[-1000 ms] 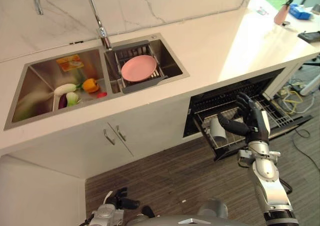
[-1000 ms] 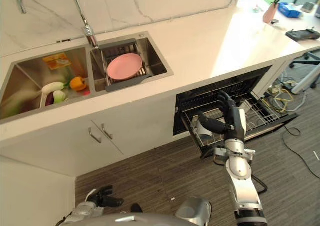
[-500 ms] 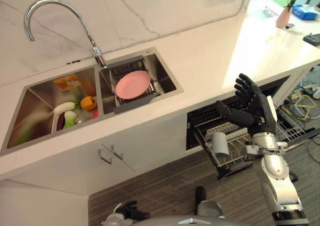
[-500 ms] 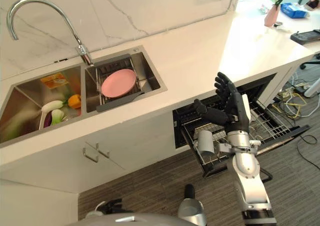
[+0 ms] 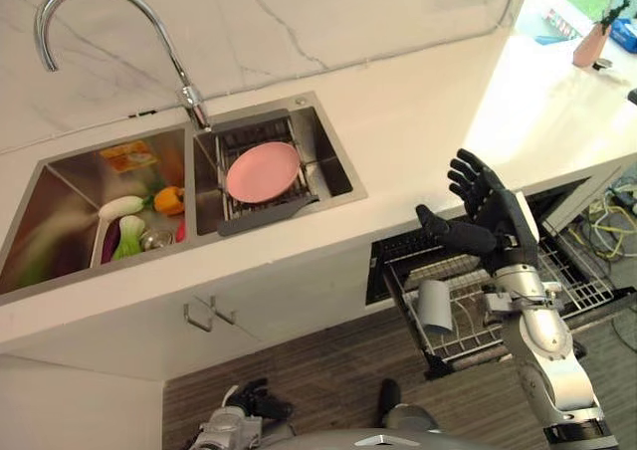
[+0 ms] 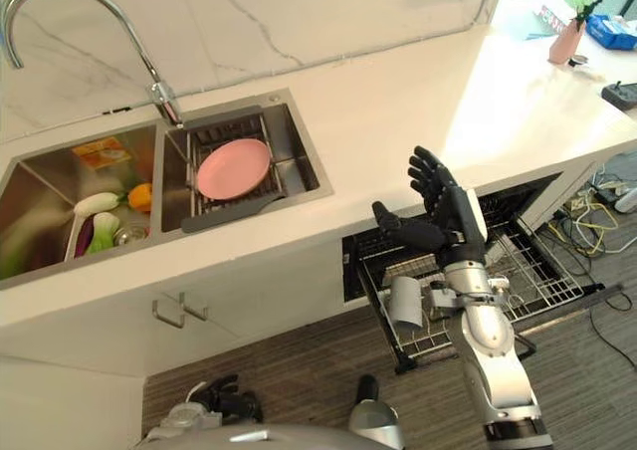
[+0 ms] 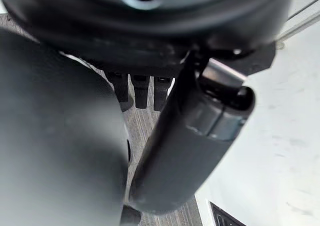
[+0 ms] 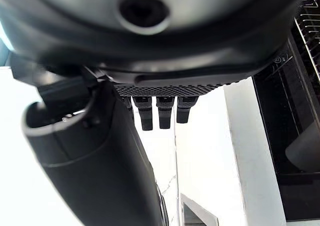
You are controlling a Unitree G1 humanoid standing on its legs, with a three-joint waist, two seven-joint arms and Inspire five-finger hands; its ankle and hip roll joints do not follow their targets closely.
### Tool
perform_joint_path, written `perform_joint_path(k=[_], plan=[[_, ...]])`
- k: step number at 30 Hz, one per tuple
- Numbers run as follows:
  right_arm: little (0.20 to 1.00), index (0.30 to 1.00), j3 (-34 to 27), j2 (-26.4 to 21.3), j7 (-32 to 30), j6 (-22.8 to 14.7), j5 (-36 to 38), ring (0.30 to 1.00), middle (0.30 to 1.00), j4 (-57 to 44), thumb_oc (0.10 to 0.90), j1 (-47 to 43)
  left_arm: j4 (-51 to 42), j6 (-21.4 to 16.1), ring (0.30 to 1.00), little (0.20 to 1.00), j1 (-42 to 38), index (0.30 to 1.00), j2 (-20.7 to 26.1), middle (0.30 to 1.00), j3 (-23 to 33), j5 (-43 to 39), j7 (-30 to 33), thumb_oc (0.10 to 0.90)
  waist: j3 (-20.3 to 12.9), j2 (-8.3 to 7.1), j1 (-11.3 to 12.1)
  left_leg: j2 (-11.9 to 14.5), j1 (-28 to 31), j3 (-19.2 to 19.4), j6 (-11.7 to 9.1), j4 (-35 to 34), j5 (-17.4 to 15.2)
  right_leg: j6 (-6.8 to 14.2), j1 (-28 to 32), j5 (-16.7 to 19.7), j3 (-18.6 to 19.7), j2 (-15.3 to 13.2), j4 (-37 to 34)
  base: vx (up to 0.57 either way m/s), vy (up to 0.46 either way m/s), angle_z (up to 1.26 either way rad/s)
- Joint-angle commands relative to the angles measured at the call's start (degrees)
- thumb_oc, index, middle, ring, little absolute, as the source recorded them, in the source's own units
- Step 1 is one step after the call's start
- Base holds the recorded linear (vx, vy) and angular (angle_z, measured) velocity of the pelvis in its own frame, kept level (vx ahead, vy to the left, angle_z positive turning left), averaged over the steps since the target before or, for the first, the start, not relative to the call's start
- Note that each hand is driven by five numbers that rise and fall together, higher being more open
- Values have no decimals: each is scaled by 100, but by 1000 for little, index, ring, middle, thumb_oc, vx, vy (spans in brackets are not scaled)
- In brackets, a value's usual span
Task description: Place the dishes in the dishwasher.
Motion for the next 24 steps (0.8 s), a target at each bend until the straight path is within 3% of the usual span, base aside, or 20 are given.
perform_joint_path(k=[1,2,3,5,6,7,8,11,12,17,24], plan=[[900,900,-462,-58,32,-585,-184,900,900,-399,800,-556,136,3,900,900,388,900,30,900,-77,188,32,800,-296,-6,171,-237,281,-256,107,125,-88,652,438,-995,303,-772,541,343,471,16],[900,900,-499,-38,45,-551,-428,900,900,-368,800,-623,62,-22,900,900,404,900,76,900,-192,375,-12,800,-292,-16,207,-552,389,-255,247,70,-271,701,344,-975,423,-1005,974,238,374,8],[900,900,-501,-35,45,-551,-429,900,900,-368,800,-626,62,-21,900,900,401,900,78,900,-192,375,-13,800,-311,-20,222,-562,366,-241,257,64,-256,703,303,-962,440,-1016,983,176,345,1],[900,900,-457,40,44,-516,-537,900,900,-278,800,-748,-31,-11,900,900,348,900,163,900,-328,528,-86,800,-186,-56,267,-791,462,-104,523,175,-502,755,-25,-1002,640,-1252,1902,129,289,-7],[900,900,-367,160,57,-485,-558,900,900,-264,800,-775,-36,11,900,900,295,900,266,900,-345,529,-36,800,-68,-114,226,-957,615,-131,663,161,-622,803,-424,-742,922,-1308,2559,135,240,-19],[900,900,-366,163,57,-485,-559,900,900,-263,800,-780,-36,12,900,900,290,900,269,900,-342,529,-37,800,-81,-113,236,-957,593,-119,668,157,-608,799,-453,-721,935,-1304,2550,199,156,-6],[900,900,-327,159,91,-464,-533,900,900,-349,800,-771,-63,-12,900,900,225,900,311,900,-271,406,46,800,-43,-122,139,-1003,676,-218,674,104,-634,768,-689,-668,1332,-1067,2296,158,8,4],[900,900,-380,166,41,-497,-552,900,900,-377,800,-811,14,-42,900,900,164,900,323,900,-249,332,27,800,-64,-143,84,-1008,729,-277,623,50,-644,772,-693,-623,1521,-916,1619,162,-67,26],[900,900,-425,183,38,-501,-602,900,900,-409,800,-777,13,-54,900,900,91,900,345,900,-284,345,-12,800,-93,-213,28,-983,763,-285,604,56,-671,845,-690,-595,1628,-868,1296,92,-80,49],[900,900,-366,146,101,-485,-704,900,900,-478,800,-636,-29,-55,900,900,88,900,283,900,-207,152,-41,800,-287,-290,103,-928,782,-317,525,77,-668,793,-273,-537,1320,-854,747,125,-162,38],[900,900,-202,-551,421,-320,-1790,900,900,-454,800,-677,-50,-31,900,900,199,900,109,900,-393,392,-273,800,-524,-259,188,-663,994,-192,308,-162,-490,707,219,-561,1019,-579,129,70,-137,-7]])
